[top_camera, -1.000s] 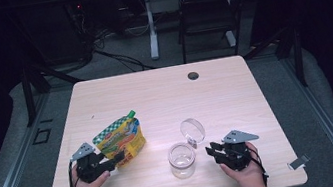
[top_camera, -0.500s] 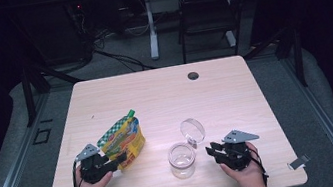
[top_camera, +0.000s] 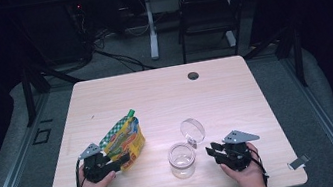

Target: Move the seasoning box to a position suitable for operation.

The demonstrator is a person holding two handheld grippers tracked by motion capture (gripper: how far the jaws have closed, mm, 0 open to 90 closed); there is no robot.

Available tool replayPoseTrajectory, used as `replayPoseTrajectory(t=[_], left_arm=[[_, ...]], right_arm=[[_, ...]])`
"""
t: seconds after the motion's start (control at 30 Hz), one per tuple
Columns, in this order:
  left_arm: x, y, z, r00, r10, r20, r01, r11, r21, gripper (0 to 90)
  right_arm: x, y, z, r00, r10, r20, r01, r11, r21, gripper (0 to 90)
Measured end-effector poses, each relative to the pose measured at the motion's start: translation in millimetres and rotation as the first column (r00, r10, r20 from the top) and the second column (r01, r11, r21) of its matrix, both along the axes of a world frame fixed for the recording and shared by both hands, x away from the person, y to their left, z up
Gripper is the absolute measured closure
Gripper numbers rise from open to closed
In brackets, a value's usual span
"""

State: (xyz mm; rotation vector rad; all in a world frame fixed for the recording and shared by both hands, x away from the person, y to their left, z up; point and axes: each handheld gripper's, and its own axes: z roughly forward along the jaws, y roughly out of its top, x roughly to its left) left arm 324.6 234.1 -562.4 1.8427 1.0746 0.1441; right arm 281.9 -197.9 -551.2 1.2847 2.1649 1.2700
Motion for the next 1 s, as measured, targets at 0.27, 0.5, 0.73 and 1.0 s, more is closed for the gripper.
replayPoseTrajectory(t=[0.27, 0.5, 0.73, 1.0], left_arm=[[7.2, -4.7, -5.8, 1.0, 0.01, -0.001, -0.01, 1.0, -0.001, 48.8], [12.2, -10.7, -9.6, 1.0, 0.005, -0.004, -0.005, 0.9997, 0.022, 47.8], [14.6, -16.0, -13.5, 0.9999, 0.005, 0.017, -0.005, 0.999, 0.044, 48.1], [14.0, -17.4, -15.6, 0.9989, 0.01, 0.046, -0.012, 0.9993, 0.037, 47.8]], right_arm=[[-4.7, -3.0, 0.3, 1.0, -0.007, -0.003, 0.006, 0.9999, -0.011, 69.5], [-8.7, -7.4, -0.3, 0.9997, -0.023, 0.003, 0.023, 0.9997, -0.006, 69.1], [-11.8, -10.6, 0.3, 0.9994, -0.033, -0.001, 0.033, 0.9994, -0.006, 69.0], [-12.7, -11.0, 0.2, 0.9995, -0.032, 0.0, 0.032, 0.9994, -0.011, 68.7]])
